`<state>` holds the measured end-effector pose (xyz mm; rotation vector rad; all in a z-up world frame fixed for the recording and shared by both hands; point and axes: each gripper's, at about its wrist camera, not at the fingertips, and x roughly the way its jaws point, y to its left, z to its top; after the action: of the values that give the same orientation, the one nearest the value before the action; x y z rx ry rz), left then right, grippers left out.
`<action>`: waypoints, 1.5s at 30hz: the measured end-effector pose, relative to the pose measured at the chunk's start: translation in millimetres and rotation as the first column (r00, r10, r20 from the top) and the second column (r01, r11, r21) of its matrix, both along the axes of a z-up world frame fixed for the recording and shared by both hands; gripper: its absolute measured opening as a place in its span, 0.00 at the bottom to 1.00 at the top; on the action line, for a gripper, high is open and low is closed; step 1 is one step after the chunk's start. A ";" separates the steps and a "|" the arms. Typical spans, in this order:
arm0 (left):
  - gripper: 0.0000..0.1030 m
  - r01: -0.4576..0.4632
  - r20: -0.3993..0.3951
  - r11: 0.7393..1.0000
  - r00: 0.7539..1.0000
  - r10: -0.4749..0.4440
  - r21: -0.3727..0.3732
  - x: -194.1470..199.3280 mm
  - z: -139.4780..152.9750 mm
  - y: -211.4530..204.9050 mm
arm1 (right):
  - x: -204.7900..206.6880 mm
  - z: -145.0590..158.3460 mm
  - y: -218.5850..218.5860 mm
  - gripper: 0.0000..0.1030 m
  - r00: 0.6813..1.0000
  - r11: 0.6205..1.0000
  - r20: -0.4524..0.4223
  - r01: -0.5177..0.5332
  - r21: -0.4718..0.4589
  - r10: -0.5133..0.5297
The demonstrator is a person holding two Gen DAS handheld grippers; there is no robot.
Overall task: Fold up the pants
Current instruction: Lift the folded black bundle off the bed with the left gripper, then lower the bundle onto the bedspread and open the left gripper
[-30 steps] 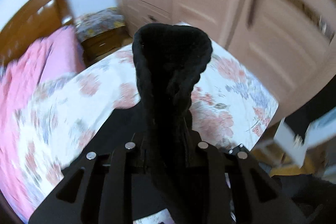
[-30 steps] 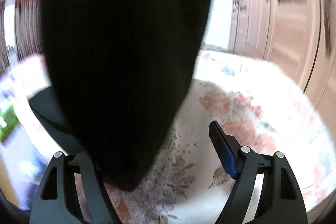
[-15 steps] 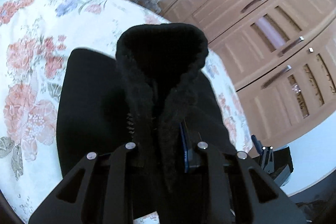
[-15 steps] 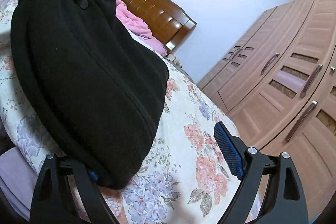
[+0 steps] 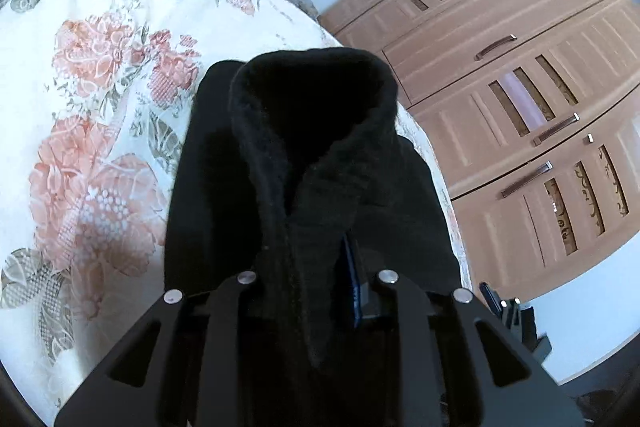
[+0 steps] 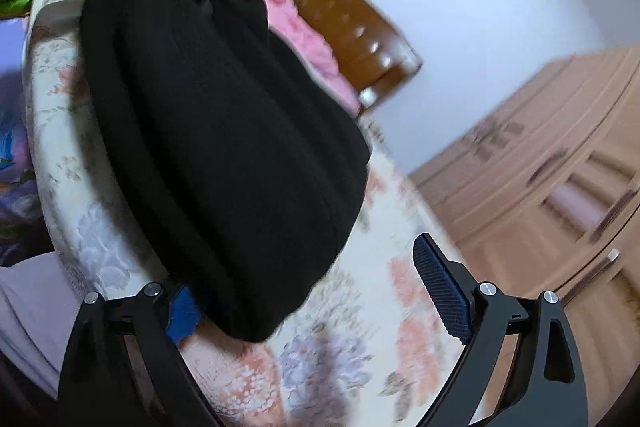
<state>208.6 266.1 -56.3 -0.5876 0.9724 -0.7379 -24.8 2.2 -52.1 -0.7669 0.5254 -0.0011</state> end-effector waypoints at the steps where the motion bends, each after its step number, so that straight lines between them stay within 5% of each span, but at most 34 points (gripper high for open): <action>1: 0.22 0.000 0.010 1.000 1.000 -0.001 0.017 -1.3 3.0 -1.1 | 3.5 2.0 -4.9 0.89 1.000 1.000 -0.014 0.017 0.019 -0.017; 5: 0.22 0.003 0.043 0.999 0.999 -0.004 0.035 -4.9 14.7 -2.7 | 9.0 1.5 -13.5 0.89 0.998 0.998 -0.042 0.045 0.037 -0.044; 8: 0.24 -0.006 0.007 1.000 1.000 0.006 0.025 0.6 -8.8 4.2 | 10.1 2.1 -14.7 0.89 0.998 0.998 -0.048 0.047 0.047 -0.045; 10: 0.28 -0.014 0.015 0.999 1.000 0.015 -0.036 -2.8 -14.9 13.8 | 7.2 4.7 -13.1 0.89 0.998 0.999 -0.056 0.024 0.040 -0.022; 13: 0.46 -0.076 0.037 0.997 0.996 0.077 -0.018 -14.3 -5.8 25.7 | -11.8 15.8 -11.8 0.89 0.986 0.987 -0.122 -0.096 0.130 0.112; 15: 0.68 -0.208 0.114 0.972 0.974 0.195 0.109 -33.4 17.2 34.1 | -28.7 37.1 -23.2 0.89 0.957 0.928 -0.143 -0.196 0.317 0.251; 17: 0.74 -0.309 0.255 0.931 0.932 0.257 0.194 -58.8 51.7 34.4 | -33.5 58.0 -40.0 0.89 0.936 0.837 -0.123 -0.229 0.497 0.329; 20: 0.86 -0.256 0.410 0.950 0.897 0.164 0.180 -89.3 96.6 8.0 | -7.8 79.4 -70.9 0.89 0.942 0.683 -0.107 -0.150 0.715 0.319; 21: 0.89 -0.207 0.451 0.957 0.887 0.097 0.202 -96.4 108.1 -11.6 | 1.5 80.4 -74.2 0.89 0.948 0.671 -0.116 -0.121 0.731 0.297; 26: 0.90 -0.006 0.438 0.937 0.885 -0.158 0.349 -92.7 102.0 -96.7 | 56.5 80.9 -61.6 0.89 0.965 0.716 -0.156 -0.043 0.697 0.210; 29: 0.85 0.047 0.327 0.892 0.921 -0.214 0.450 -85.7 64.0 -109.8 | 82.8 78.7 -57.8 0.89 0.966 0.754 -0.178 -0.025 0.657 0.187; 30: 0.76 0.046 0.279 0.881 0.940 -0.198 0.471 -84.3 46.1 -103.4 | 94.8 78.7 -61.0 0.89 0.960 0.745 -0.199 -0.015 0.667 0.197; 33: 0.74 0.033 0.349 0.940 0.923 -0.159 0.339 -97.8 28.3 -75.0 | 132.8 77.0 -65.9 0.89 0.936 0.719 -0.270 0.028 0.695 0.224; 35: 0.74 0.021 0.360 0.957 0.924 -0.130 0.291 -100.2 25.9 -68.9 | 160.8 77.1 -62.2 0.89 0.916 0.689 -0.313 0.059 0.722 0.249; 37: 0.74 -0.003 0.380 0.958 0.919 -0.110 0.285 -100.0 23.2 -70.1 | 190.5 75.7 -52.3 0.89 0.880 0.633 -0.362 0.094 0.768 0.308; 39: 0.74 -0.025 0.406 0.954 0.908 -0.104 0.300 -99.6 22.5 -74.1 | 218.9 66.1 -35.2 0.89 0.810 0.584 -0.433 0.142 0.799 0.396; 43: 0.73 -0.027 0.429 0.951 0.896 -0.114 0.308 -105.9 21.8 -74.9 | 263.3 42.9 -23.5 0.89 0.774 0.629 -0.533 0.234 0.742 0.341; 44: 0.73 -0.024 0.433 0.951 0.894 -0.118 0.310 -106.1 20.6 -74.5 | 274.1 34.2 -25.8 0.91 0.761 0.625 -0.561 0.270 0.732 0.328; 45: 0.73 -0.025 0.435 0.950 0.893 -0.119 0.311 -105.7 20.9 -74.9 | 279.1 33.2 -30.8 0.91 0.769 0.579 -0.534 0.270 0.769 0.351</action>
<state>102.9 191.2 -35.4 -0.1037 0.6497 -0.7059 254.3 -28.6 -18.9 0.2112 1.0702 0.5601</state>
